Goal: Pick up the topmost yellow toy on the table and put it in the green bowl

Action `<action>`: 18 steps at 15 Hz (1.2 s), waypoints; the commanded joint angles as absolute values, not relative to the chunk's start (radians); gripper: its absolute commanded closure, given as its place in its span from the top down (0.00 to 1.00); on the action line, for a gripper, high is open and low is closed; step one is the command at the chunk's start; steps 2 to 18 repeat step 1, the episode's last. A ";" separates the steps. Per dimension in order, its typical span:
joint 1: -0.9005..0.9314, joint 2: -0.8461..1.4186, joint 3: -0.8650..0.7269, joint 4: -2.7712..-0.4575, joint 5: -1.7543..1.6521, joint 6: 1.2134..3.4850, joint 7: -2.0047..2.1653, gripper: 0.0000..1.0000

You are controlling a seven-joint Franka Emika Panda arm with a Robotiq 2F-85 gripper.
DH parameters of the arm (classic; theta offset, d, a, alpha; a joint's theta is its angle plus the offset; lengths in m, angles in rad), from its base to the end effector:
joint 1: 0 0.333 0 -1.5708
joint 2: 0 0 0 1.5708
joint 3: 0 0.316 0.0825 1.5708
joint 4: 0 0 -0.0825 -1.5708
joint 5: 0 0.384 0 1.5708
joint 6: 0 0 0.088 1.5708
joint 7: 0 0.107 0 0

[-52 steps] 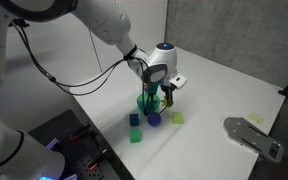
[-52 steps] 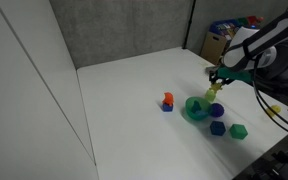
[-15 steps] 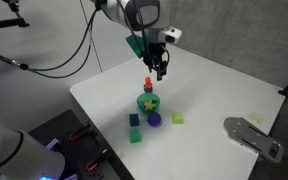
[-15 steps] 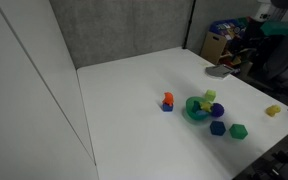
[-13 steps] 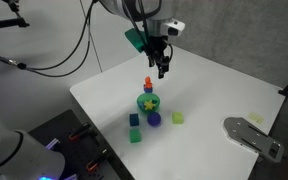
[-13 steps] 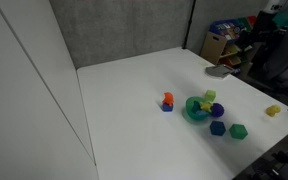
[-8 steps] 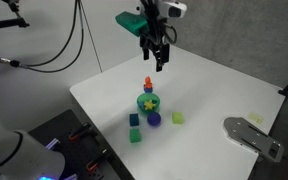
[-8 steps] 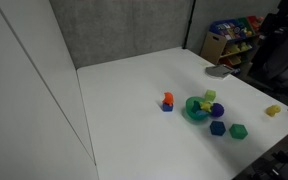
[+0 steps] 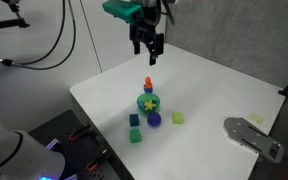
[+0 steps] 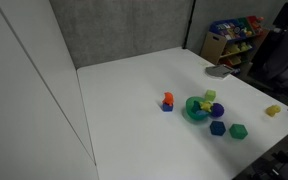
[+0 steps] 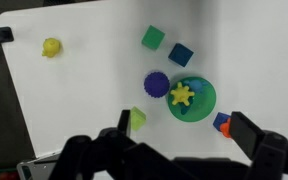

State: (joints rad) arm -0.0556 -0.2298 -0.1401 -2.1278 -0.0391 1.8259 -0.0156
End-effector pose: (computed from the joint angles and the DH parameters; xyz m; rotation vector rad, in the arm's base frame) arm 0.4685 -0.0998 0.5000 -3.1268 0.2570 0.1165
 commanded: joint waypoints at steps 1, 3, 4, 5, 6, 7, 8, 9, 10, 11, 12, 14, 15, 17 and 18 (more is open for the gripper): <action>-0.071 -0.229 -0.126 -2.126 -0.036 1.823 -0.021 1.00; -0.071 -0.229 -0.126 -2.126 -0.036 1.823 -0.021 1.00; -0.071 -0.229 -0.126 -2.126 -0.036 1.823 -0.021 1.00; -0.071 -0.229 -0.126 -2.126 -0.036 1.823 -0.021 1.00; -0.071 -0.229 -0.126 -2.126 -0.036 1.823 -0.021 1.00; -0.071 -0.229 -0.126 -2.126 -0.036 1.823 -0.021 1.00; -0.071 -0.229 -0.126 -2.126 -0.036 1.823 -0.021 1.00; -0.071 -0.229 -0.126 -2.126 -0.036 1.823 -0.021 1.00; -0.071 -0.229 -0.126 -2.126 -0.036 1.823 -0.021 1.00; -0.071 -0.229 -0.126 -2.126 -0.036 1.823 -0.021 1.00; -0.071 -0.229 -0.126 -2.126 -0.036 1.823 -0.021 1.00; -0.071 -0.229 -0.126 -2.126 -0.036 1.823 -0.021 1.00; -0.071 -0.229 -0.126 -2.126 -0.036 1.823 -0.021 1.00; -0.071 -0.229 -0.126 -2.126 -0.036 1.823 -0.021 1.00; -0.071 -0.229 -0.126 -2.126 -0.036 1.823 -0.021 1.00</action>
